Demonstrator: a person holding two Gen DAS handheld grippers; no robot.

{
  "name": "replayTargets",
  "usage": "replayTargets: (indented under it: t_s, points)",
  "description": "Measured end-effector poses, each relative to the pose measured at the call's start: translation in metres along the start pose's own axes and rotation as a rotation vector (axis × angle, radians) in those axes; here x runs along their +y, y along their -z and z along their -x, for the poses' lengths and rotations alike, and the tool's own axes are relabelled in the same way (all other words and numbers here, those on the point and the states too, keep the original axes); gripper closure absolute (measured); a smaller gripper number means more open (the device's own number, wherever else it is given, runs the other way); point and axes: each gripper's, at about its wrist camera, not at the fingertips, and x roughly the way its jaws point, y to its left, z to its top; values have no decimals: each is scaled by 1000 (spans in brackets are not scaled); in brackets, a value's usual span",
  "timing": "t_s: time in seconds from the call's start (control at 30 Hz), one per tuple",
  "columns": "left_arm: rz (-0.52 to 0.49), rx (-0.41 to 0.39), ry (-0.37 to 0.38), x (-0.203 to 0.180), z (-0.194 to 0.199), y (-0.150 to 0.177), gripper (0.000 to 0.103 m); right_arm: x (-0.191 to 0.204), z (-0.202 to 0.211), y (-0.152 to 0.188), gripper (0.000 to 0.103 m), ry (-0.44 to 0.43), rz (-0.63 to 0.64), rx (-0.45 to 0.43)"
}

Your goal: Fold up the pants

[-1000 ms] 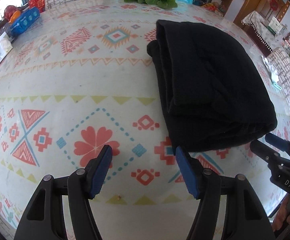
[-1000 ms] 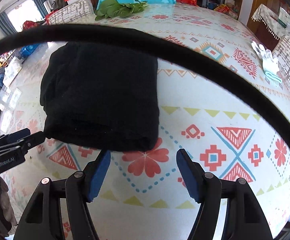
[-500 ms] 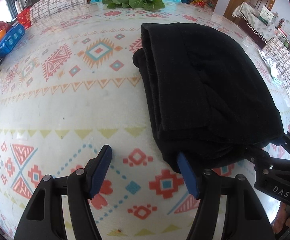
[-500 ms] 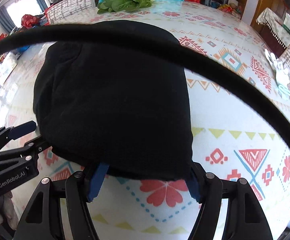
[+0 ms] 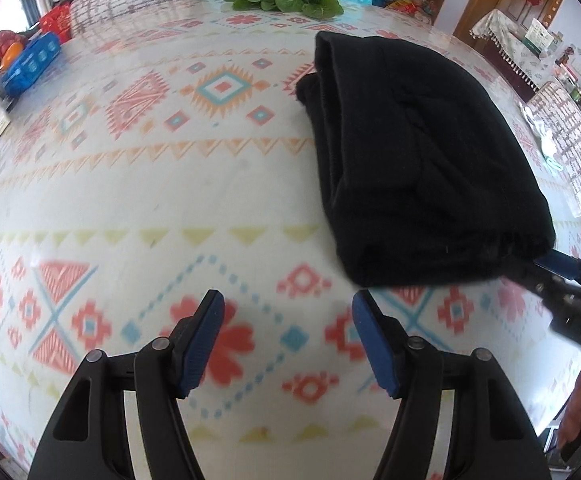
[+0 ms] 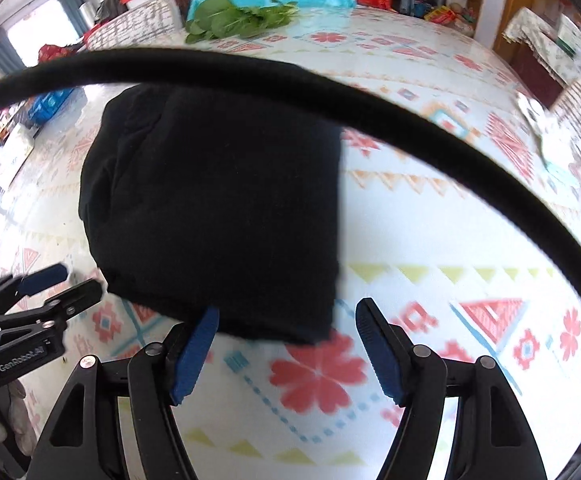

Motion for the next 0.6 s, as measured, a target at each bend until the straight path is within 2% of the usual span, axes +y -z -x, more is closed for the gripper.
replayTargets:
  t_s: [0.13,0.27,0.37,0.53,0.6]
  points:
    - [35,-37,-11,-1,19,15,37,-23,13,15,27,7,-69,-15]
    - [35,-113,-53,-12,42,24,37,-37,24,25,27,10,-101,-37]
    - [16,-205,-101,-24,68,29,37,-46,41,33,27,3,-93,-67]
    - [13,-419,-218,-42,123,37,36,-45,75,41,27,-8,-60,-150]
    - [15,-512,-259,-47,146,41,28,-44,91,44,27,-13,-44,-195]
